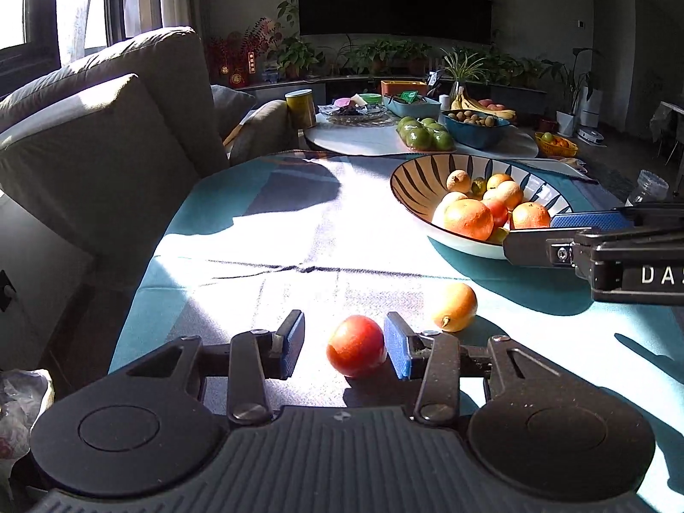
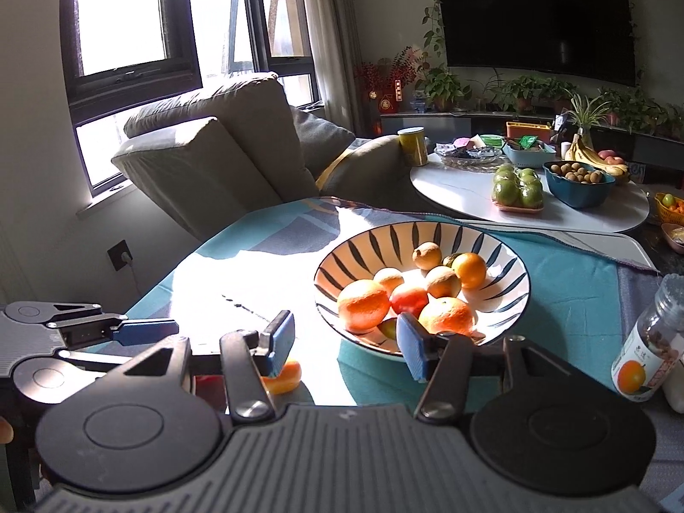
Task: Organize fruits
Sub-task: 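Withdraw both tools from the bowl toward the red apple and orange, then grasp the red apple with the left tool while the right tool grasps an orange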
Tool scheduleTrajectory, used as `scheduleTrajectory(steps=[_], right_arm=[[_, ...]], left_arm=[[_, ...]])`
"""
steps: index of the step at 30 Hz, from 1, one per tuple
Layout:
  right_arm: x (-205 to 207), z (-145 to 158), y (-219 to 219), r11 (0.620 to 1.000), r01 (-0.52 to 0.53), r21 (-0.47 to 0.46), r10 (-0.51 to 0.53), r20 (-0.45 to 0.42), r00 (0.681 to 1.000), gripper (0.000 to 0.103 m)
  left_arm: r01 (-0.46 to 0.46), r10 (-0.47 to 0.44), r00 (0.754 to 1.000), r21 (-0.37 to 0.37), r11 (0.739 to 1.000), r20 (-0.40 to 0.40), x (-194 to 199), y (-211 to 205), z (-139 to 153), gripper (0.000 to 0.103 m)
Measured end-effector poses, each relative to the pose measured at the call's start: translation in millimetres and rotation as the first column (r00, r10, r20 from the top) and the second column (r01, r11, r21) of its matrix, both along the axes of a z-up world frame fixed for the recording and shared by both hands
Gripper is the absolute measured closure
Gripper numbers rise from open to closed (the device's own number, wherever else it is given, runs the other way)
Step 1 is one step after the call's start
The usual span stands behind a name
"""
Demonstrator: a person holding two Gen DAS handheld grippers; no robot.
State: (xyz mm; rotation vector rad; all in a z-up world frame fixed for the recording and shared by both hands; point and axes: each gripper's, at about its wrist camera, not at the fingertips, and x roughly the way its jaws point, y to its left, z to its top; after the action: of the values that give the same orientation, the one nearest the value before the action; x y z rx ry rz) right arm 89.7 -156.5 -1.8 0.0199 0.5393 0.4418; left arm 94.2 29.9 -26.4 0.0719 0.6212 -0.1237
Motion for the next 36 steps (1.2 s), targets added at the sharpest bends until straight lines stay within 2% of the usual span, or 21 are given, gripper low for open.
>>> scheduleTrajectory(steps=[7, 11, 13, 26, 28, 33, 36], right_arm=[[-2, -11, 21, 0.998, -0.046, -0.034, 0.044, -0.041, 0.998, 0.018], [-2, -17, 27, 0.997, -0.057, -0.042, 0.055, -0.064, 0.996, 0.018], [0, -21, 30, 0.997, -0.061, -0.047, 0.057, -0.078, 0.995, 0.018], [10, -36, 53, 0.992, -0.098, -0.082, 0.087, -0.128, 0.988, 0.018], [8, -37, 56, 0.99, -0.108, -0.094, 0.098, -0.112, 0.989, 0.018], [9, -34, 49, 0.992, -0.103, -0.069, 0.094, -0.122, 0.988, 0.019], [7, -23, 37, 0.997, -0.07, -0.037, 0.066, -0.09, 0.994, 0.019]], left_arm=[[0.022, -0.023, 0.999, -0.043, 0.999, -0.026, 2, 3, -10, 0.063], [0.026, -0.031, 0.999, -0.095, 0.995, -0.044, 5, 10, -13, 0.072], [0.018, -0.023, 0.999, -0.103, 0.995, -0.042, 6, 13, -13, 0.072], [-0.032, 0.032, 0.999, -0.1, 0.994, -0.004, 5, 31, -7, 0.072], [-0.036, 0.036, 0.999, -0.098, 0.995, -0.005, 6, 30, -6, 0.072], [-0.02, 0.021, 1.0, -0.089, 0.996, 0.018, 8, 23, 3, 0.072], [0.022, -0.018, 0.998, -0.083, 0.996, 0.058, 15, 10, 15, 0.072]])
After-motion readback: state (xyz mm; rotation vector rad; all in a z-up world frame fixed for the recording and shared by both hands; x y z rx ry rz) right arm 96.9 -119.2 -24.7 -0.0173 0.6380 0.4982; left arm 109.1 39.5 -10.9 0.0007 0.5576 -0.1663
